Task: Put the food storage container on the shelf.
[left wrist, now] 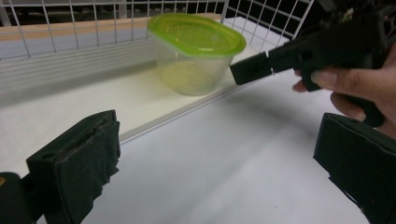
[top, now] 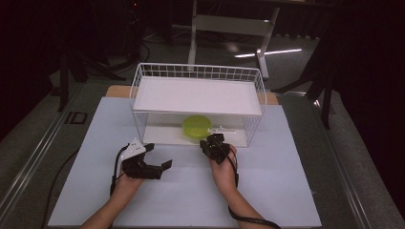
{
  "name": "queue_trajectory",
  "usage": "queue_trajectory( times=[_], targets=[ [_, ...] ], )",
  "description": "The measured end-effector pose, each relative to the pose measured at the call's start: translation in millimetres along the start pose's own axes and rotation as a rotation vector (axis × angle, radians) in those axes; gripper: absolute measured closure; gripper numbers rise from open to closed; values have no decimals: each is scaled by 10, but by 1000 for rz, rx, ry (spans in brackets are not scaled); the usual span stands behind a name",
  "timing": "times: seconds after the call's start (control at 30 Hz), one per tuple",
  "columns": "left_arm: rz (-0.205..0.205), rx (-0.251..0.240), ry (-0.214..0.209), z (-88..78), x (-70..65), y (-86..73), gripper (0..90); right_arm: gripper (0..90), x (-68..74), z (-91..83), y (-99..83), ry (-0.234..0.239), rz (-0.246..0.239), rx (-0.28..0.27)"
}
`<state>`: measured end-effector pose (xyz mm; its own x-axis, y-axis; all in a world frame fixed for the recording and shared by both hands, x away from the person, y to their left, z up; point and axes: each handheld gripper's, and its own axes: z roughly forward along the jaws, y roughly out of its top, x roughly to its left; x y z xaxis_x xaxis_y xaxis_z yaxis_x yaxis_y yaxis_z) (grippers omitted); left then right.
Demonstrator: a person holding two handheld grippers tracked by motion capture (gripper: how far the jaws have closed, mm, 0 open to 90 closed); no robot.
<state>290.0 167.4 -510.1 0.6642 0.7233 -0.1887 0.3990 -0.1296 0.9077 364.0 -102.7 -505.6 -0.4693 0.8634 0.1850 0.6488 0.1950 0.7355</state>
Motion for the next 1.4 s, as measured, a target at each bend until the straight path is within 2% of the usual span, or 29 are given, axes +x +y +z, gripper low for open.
queue_trajectory(
  times=[0.17,0.2,0.23,0.3,0.47,0.6,0.8,0.87,0.93,1.03,1.1,1.13,1.2,1.27,1.4],
  targets=[
    [2,-7,-1,1,-7,0,13,891,24,45,32,3,-6,6],
    [-2,-6,-24,12,-5,-8,13,891,36,69,51,0,-11,6],
    [-2,-6,-24,12,-5,-8,13,891,36,69,51,0,-11,6],
    [20,-7,-17,16,-8,-23,13,891,50,94,70,-6,-17,4],
    [26,-1,-6,21,-2,-33,13,882,62,159,117,-18,-19,-2],
    [51,-28,-12,17,-14,-33,13,883,59,203,162,-20,-12,-8],
    [46,-25,-15,21,-14,-34,13,858,51,248,185,-18,1,1],
    [44,-36,-36,22,-9,-35,13,846,54,232,173,-4,8,5],
    [47,-37,-59,30,2,-40,13,819,70,216,151,5,-7,13],
    [55,-23,-63,34,14,-51,13,767,94,151,82,18,-25,27],
    [41,-13,-68,35,6,-45,13,748,98,125,60,30,-22,36],
    [47,-8,-63,26,-19,-22,13,707,114,62,8,50,-39,30],
    [48,-15,-72,18,-35,-6,13,698,129,28,-18,56,-57,28],
    [42,-23,-89,12,-68,29,13,636,140,-53,-73,58,-90,20],
    [59,-34,-94,4,-118,81,13,476,116,-204,-133,84,-83,-16]
  ],
)
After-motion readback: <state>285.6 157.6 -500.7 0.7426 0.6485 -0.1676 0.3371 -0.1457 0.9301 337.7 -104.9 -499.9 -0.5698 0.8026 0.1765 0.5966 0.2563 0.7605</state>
